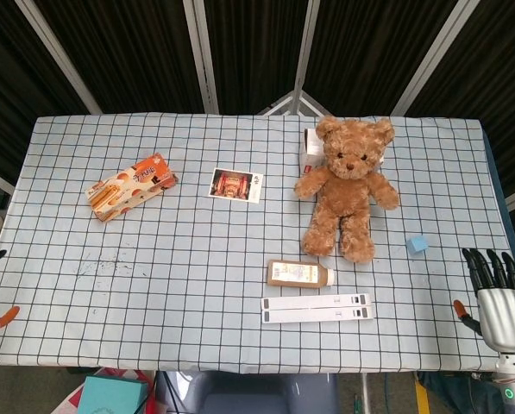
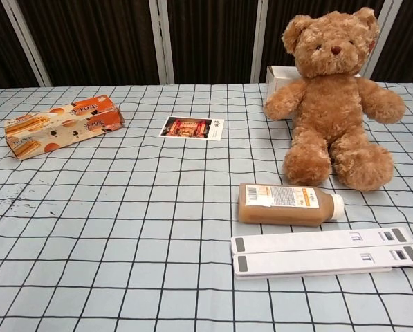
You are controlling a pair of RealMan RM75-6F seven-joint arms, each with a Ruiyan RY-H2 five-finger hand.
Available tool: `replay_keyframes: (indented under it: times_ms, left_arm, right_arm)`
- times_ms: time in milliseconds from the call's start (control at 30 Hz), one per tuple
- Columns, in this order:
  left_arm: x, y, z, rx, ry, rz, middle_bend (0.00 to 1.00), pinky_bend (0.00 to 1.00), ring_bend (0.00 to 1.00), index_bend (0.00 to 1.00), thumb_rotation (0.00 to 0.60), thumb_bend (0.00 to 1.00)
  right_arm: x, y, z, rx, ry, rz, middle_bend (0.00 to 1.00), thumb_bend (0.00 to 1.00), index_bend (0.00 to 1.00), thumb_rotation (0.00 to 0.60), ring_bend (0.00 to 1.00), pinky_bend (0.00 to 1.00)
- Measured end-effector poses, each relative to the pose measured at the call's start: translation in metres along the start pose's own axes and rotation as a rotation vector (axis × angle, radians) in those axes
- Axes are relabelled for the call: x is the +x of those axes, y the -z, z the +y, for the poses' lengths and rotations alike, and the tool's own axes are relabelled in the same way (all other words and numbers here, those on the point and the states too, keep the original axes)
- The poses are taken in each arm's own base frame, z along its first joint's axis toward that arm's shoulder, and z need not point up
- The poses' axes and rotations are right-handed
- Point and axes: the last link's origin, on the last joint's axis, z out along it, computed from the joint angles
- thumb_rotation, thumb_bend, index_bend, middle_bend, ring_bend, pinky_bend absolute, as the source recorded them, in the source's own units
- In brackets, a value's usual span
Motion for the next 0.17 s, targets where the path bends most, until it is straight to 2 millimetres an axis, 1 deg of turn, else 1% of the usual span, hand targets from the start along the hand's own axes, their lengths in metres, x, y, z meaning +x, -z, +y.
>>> replay_keyframes:
  times_ms: [167]
  left_arm:
    - [-0.0012,0.0007,0.0028,-0.013,-0.01,0.002,0.0,0.03,0.0,0.13,0.6,0.24]
  right_arm:
    - [-0.0061,0.0034,0.0032,0.028,0.003,-0.055,0.13,0.28,0.05,0.6,0.05,0.0]
